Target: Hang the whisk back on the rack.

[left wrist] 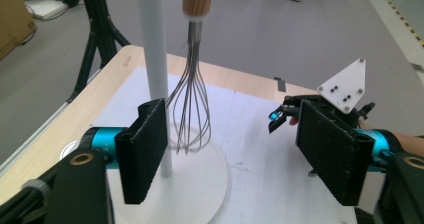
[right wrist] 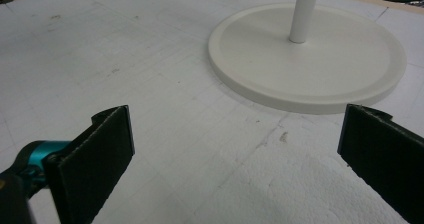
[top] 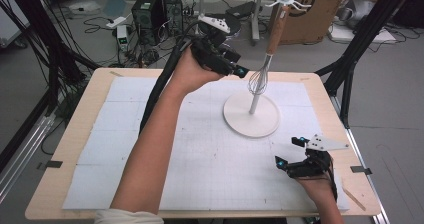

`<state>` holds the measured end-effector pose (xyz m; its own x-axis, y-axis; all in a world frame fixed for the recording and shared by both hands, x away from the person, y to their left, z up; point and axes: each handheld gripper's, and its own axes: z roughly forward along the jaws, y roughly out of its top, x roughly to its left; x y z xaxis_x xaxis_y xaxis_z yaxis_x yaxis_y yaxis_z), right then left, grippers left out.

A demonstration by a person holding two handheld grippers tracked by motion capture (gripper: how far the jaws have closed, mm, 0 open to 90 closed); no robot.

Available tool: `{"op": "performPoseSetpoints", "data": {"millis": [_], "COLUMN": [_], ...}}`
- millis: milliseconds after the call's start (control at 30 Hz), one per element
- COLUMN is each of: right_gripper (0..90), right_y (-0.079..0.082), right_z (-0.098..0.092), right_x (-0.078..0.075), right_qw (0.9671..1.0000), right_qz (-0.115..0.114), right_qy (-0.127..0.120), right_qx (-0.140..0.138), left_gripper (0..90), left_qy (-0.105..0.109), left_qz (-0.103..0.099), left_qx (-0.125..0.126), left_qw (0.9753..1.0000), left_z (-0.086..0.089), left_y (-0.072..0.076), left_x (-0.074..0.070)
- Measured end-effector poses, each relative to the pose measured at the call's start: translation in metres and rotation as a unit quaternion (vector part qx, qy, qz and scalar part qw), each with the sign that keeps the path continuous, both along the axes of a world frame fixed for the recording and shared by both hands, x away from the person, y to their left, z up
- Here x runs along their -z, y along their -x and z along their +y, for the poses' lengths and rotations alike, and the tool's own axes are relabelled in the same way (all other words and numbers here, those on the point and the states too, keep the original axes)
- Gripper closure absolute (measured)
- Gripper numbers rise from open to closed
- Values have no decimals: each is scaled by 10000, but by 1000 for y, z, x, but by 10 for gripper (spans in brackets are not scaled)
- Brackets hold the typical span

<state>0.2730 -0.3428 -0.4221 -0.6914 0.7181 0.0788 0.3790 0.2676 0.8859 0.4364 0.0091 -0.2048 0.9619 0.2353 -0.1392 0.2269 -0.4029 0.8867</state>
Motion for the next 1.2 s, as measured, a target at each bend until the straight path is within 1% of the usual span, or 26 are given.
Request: {"op": "performPoseSetpoints", "data": {"millis": [33, 100, 167, 233, 300, 367, 433, 533, 600, 667, 733, 767, 833, 867, 967, 1100, 1200], "right_gripper": [4, 4, 4, 4, 4, 4, 4, 4, 4, 4, 4, 4, 4, 4, 4, 4, 4], "right_y": [0, 0, 0, 0, -1, -1, -1, -2, -2, -2, -3, -3, -2, -2, -2, -2, -2], "right_z": [0, 0, 0, 1, 2, 2, 2, 2, 2, 2, 3, 3, 4, 4, 4, 4, 5], "right_x": [0, 0, 0, 0, 0, 0, 0, 0, 0, 0, 0, 1, 0, 0, 0, 0, 0], "right_qw": [10000, 10000, 10000, 10000, 10000, 10000, 10000, 10000, 10000, 10000, 10000, 10000, 10000, 10000, 10000, 10000, 10000], "right_qz": [-11, -8, -19, -6, -4, 16, 16, 13, 17, 7, -6, 5, 23, 20, 7, -7, 2], "right_qy": [6, 11, 7, 14, 26, 26, 33, 37, 33, 36, 43, 43, 35, 46, 60, 57, 72], "right_qx": [-7, -3, -10, -17, -25, -16, -14, -14, -8, -12, -18, -27, -18, -20, -35, -33, -44], "left_gripper": [266, 259, 246, 233, 219, 206, 194, 168, 152, 134, 121, 111, 91, 83, 59, 17, 17], "left_qy": [9, 46, 39, 7, -11, -62, -48, -36, -44, -73, -27, -83, 1, 11, -49, 40, 67], "left_qz": [-40, -15, -21, -23, 13, -16, -3, -25, -88, -83, -90, -50, -38, -60, -105, -68, -90], "left_qx": [4, 28, 33, 102, 94, 99, 111, 57, 19, 0, -14, 14, 15, 5, -94, -211, -246], "left_qw": [10000, 10000, 10000, 9999, 10000, 9999, 9999, 10000, 10000, 9999, 10000, 10000, 10000, 10000, 9999, 9997, 9996], "left_z": [5, 11, 15, 20, 24, 28, 33, 42, 47, 53, 58, 60, 65, 68, 74, 84, 92], "left_y": [3, 8, 13, 16, 21, 25, 29, 34, 38, 41, 44, 45, 49, 51, 56, 63, 69], "left_x": [1, 5, 8, 12, 15, 18, 21, 25, 29, 32, 36, 37, 41, 44, 49, 58, 63]}}
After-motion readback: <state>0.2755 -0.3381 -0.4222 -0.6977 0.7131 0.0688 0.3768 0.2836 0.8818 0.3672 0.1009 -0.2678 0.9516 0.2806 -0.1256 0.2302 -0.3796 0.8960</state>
